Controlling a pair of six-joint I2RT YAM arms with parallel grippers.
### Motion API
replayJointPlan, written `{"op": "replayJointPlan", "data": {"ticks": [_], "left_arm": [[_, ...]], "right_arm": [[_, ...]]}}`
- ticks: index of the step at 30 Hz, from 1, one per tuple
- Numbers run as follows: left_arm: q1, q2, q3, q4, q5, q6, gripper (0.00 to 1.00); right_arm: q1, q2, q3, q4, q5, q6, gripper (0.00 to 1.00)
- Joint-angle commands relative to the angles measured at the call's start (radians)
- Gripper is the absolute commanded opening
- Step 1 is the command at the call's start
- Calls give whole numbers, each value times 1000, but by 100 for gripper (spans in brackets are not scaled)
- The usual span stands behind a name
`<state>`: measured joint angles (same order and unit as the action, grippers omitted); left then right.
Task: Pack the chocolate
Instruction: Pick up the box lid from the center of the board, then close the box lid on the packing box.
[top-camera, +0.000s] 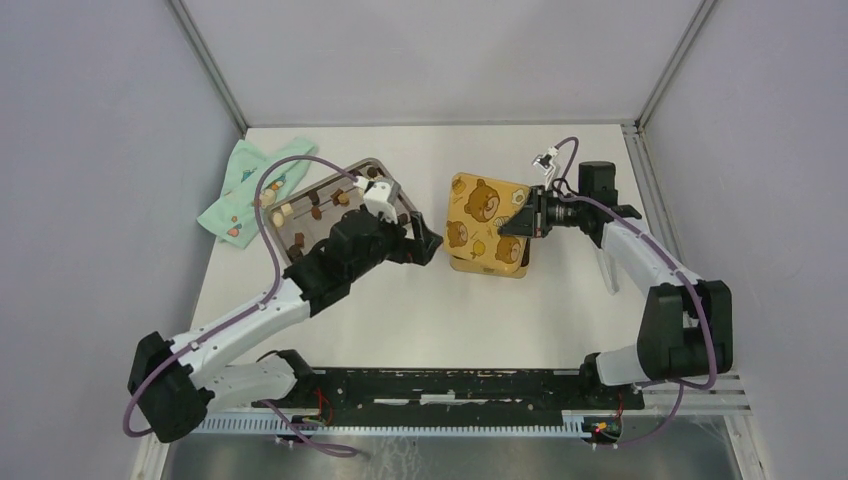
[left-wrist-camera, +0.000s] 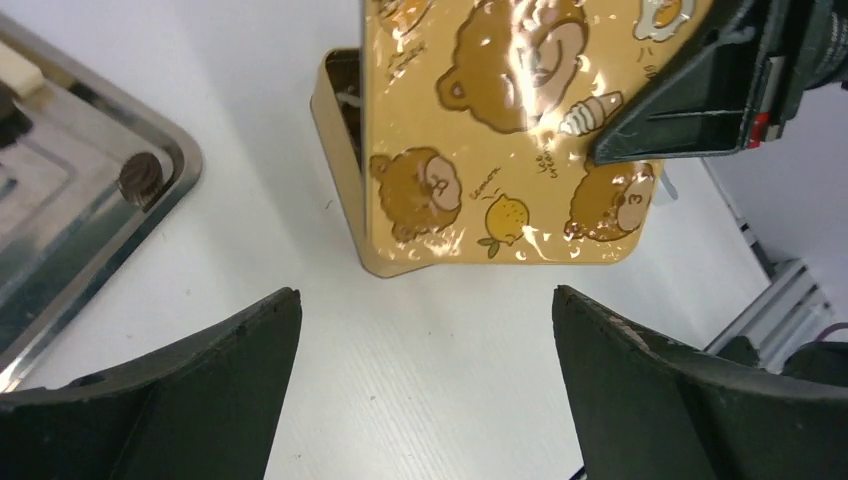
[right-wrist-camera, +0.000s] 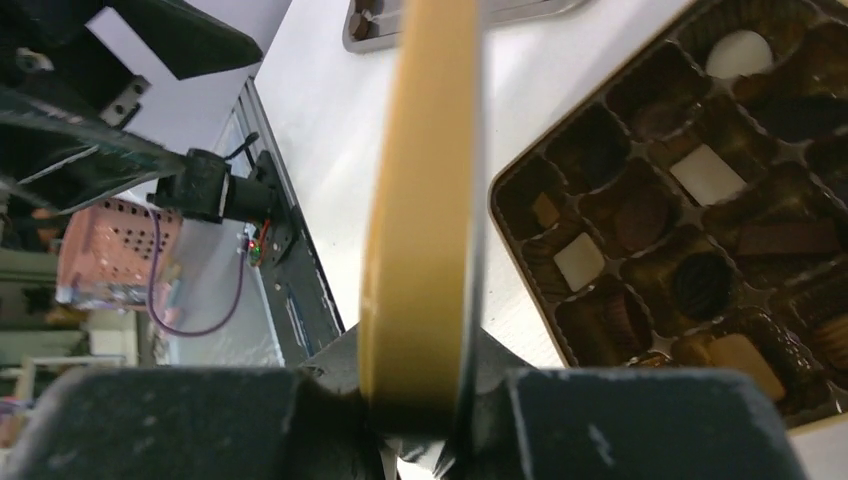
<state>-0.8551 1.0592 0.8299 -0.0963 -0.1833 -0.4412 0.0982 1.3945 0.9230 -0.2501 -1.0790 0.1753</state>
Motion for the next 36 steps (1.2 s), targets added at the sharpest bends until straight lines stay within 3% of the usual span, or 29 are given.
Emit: {"op": "replayJointPlan", "data": {"ticks": [1,6,9,14,21,25,36], "left_arm": [[192,53,-69,226,336,-195,100],[259,204,-23,263,502,-227,95],[281,305,26,237,543,-229,84],[312,450,93,189,544,-211,77],[320,622,206,153,587,-177,77],[320,691,251,153,620,-177,76],[312,805,304,181,722,-214,74]], "right_arm": [[-25,60,59,48,-39,120,14],[-29,149,90,23,-52,151,14],[-31,197,110,20,-79,176,14],[-43,253,127,5,-69,175,13],[-79,326,167,-73,-58,114,18],[-93,362,208,-131,-36,63,26],[-150,403,272,-239,61,-47,38]]}}
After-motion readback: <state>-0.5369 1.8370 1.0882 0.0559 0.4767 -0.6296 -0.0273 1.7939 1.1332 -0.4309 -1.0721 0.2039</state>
